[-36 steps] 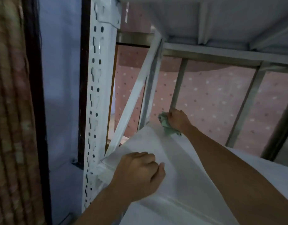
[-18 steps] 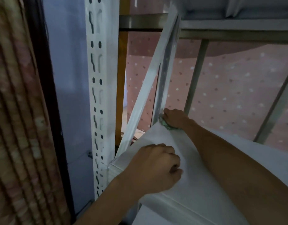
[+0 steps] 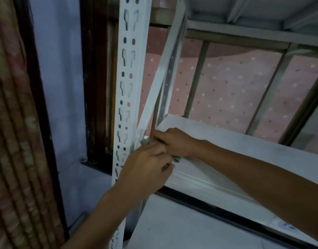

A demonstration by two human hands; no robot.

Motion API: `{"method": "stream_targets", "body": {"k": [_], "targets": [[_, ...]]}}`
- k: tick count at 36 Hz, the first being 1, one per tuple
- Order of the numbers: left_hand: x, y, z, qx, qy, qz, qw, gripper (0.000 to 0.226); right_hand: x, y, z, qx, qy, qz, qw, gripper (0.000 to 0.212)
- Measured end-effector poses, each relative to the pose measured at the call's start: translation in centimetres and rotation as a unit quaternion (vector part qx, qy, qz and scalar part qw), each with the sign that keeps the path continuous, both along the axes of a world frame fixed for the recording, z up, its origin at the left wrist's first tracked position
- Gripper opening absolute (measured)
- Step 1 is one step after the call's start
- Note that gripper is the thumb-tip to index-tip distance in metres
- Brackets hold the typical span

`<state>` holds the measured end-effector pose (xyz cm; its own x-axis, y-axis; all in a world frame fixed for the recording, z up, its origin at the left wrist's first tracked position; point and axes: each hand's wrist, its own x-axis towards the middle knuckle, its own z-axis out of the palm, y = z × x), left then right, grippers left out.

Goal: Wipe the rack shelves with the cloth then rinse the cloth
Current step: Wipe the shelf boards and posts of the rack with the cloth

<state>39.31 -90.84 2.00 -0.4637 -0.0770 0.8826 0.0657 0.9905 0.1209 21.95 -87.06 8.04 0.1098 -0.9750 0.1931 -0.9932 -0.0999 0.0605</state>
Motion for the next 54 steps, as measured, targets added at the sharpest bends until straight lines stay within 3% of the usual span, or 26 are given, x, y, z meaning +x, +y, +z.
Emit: {"method": "stream_targets", "body": {"k": [3, 7, 11, 14, 17, 26, 29, 34, 37, 39, 42, 45, 48, 54], "targets": [[2.7, -0.3, -0.6, 0.015, 0.033, -0.001, 0.999, 0.018, 3.1, 2.1, 0.1, -0.015, -0.008, 0.037, 0.999, 0.042], [5.0, -0.7, -0.9, 0.032, 0.034, 0.004, 0.999, 0.008, 6.8, 4.8, 0.3, -0.017, 0.018, 0.05, 0.998, 0.033], [6.5, 0.2, -1.1, 0.068, 0.003, -0.036, 0.997, 0.016, 8.7, 7.3, 0.4, -0.025, -0.019, 0.025, 0.999, 0.01], [7.0, 1.2, -1.2, 0.175, -0.063, -0.067, 0.98, 0.02, 9.7, 9.7, 0.3, -0.076, -0.103, -0.02, 0.992, 0.012], [6.9, 2.2, -1.2, 0.311, -0.114, -0.121, 0.936, 0.032, 10.5, 12.3, -0.3, -0.089, -0.172, -0.054, 0.98, 0.014], [4.7, 8.1, -0.3, 0.322, -0.11, -0.174, 0.924, 0.011, 10.4, 20.4, -1.2, -0.164, -0.179, -0.134, 0.961, 0.021], [3.7, 10.8, 0.7, 0.341, -0.125, -0.152, 0.919, 0.017, 10.1, 23.9, -0.9, -0.15, -0.202, -0.175, 0.952, 0.035], [0.9, 16.7, 2.8, 0.39, -0.111, -0.116, 0.907, 0.037, 9.6, 30.1, -1.6, -0.072, -0.276, -0.246, 0.926, 0.084], [-0.8, 20.3, 3.8, 0.425, -0.105, -0.109, 0.893, 0.042, 8.9, 34.2, -3.1, -0.087, -0.29, -0.234, 0.924, 0.094], [-2.0, 22.7, 4.2, 0.459, -0.103, -0.119, 0.875, 0.046, 8.2, 37.2, -4.6, -0.114, -0.26, -0.218, 0.934, 0.098], [-3.9, 26.7, 4.5, 0.557, -0.093, -0.142, 0.813, 0.043, 6.6, 41.0, -7.2, -0.176, -0.165, -0.205, 0.949, 0.094], [-5.9, 30.6, 4.1, 0.628, -0.101, -0.155, 0.755, 0.029, 5.1, 44.1, -8.8, -0.289, -0.115, -0.183, 0.933, 0.065], [-7.5, 34.0, 3.5, 0.667, -0.102, -0.162, 0.72, 0.023, 4.3, 47.1, -8.7, -0.37, -0.107, -0.189, 0.903, 0.042], [-9.5, 39.1, 2.9, 0.701, -0.129, -0.165, 0.682, 0.013, 3.1, 52.7, -8.4, -0.355, -0.096, -0.206, 0.907, 0.032]]}}
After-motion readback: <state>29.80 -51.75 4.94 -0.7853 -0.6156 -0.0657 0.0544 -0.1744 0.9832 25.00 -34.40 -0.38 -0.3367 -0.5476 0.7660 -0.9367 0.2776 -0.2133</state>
